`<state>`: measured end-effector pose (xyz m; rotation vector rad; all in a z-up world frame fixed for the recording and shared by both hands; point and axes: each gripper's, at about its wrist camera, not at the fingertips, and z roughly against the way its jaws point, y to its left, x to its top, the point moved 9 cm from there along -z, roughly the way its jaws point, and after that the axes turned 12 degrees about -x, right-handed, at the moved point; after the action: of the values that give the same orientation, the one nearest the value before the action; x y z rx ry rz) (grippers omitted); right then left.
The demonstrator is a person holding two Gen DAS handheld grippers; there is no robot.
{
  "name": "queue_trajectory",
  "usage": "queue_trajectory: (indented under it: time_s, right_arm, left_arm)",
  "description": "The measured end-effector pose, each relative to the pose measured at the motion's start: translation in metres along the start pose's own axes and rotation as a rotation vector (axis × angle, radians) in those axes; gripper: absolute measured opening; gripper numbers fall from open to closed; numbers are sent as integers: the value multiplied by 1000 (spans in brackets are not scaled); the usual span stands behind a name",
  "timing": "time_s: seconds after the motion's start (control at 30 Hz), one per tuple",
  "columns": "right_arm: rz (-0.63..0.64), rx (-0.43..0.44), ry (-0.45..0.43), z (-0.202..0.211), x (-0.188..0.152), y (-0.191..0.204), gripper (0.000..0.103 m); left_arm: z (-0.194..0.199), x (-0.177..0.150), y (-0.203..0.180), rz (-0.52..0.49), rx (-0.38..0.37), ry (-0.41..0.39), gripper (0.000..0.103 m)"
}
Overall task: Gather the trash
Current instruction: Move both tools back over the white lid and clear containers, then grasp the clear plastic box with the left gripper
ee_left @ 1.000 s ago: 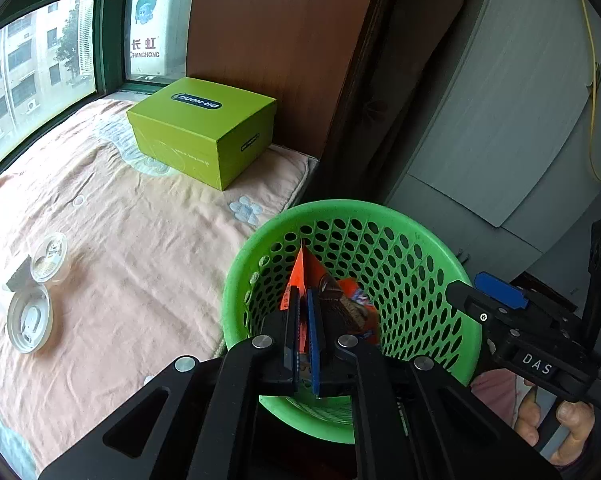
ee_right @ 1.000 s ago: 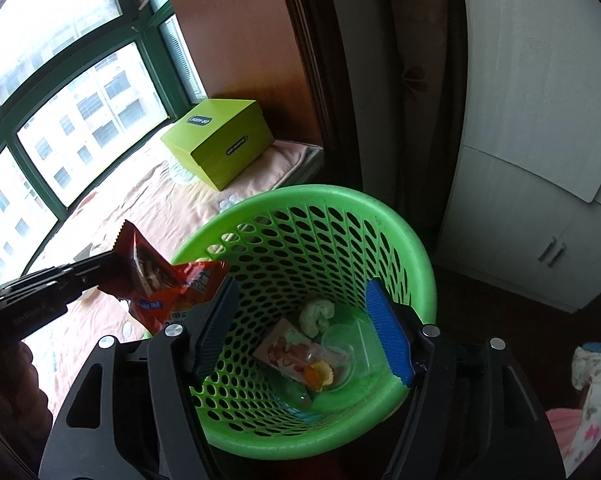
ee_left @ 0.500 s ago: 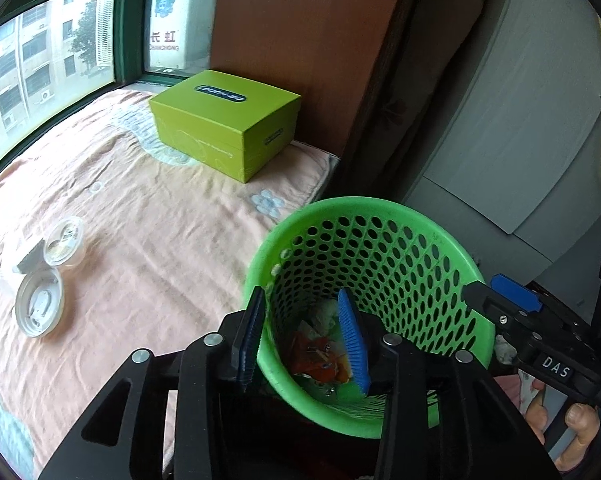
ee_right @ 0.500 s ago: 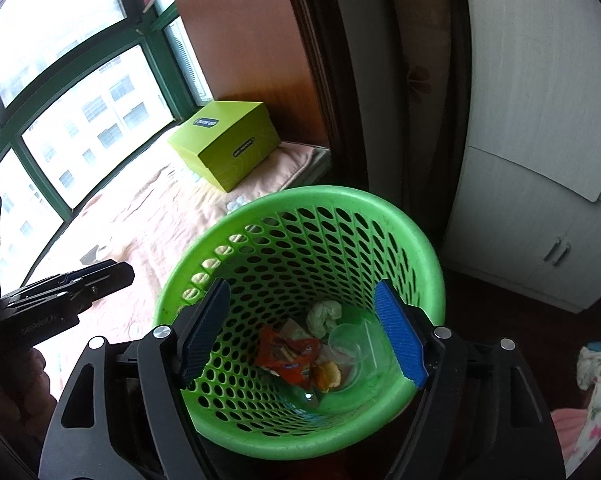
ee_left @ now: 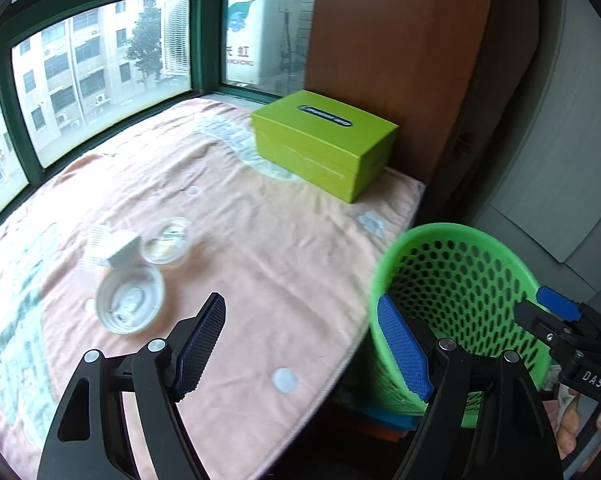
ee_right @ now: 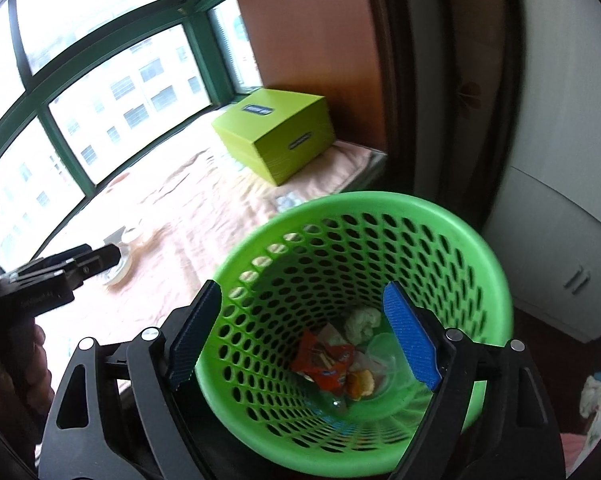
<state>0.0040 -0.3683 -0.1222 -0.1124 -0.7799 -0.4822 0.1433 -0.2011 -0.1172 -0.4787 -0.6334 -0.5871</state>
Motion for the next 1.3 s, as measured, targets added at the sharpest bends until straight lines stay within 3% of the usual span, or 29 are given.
queue_trajectory:
  time_s: [0.1,0.43,0.7,1.0,1.23,1.3]
  right_arm:
    - [26,21,5,-3,2,17,83]
    - [112,92,18,-16,7,77,83]
    - [193,162,36,-26,5,134,84]
    - [252,210,62,-40,4,181,84]
    - [257,221,93,-57,8,197,84]
    - [255,223,104,-63,10,202,84]
  left_arm:
    - [8,3,23,17,38,-8,80]
    - [32,1,112,95,161,-18,80]
    - [46,-8,179,200,212,-9,82]
    - [40,-14,230,323,151,5,84]
    - [20,-2,256,359,83,22,84]
    - [14,3,265,358,95,34,84]
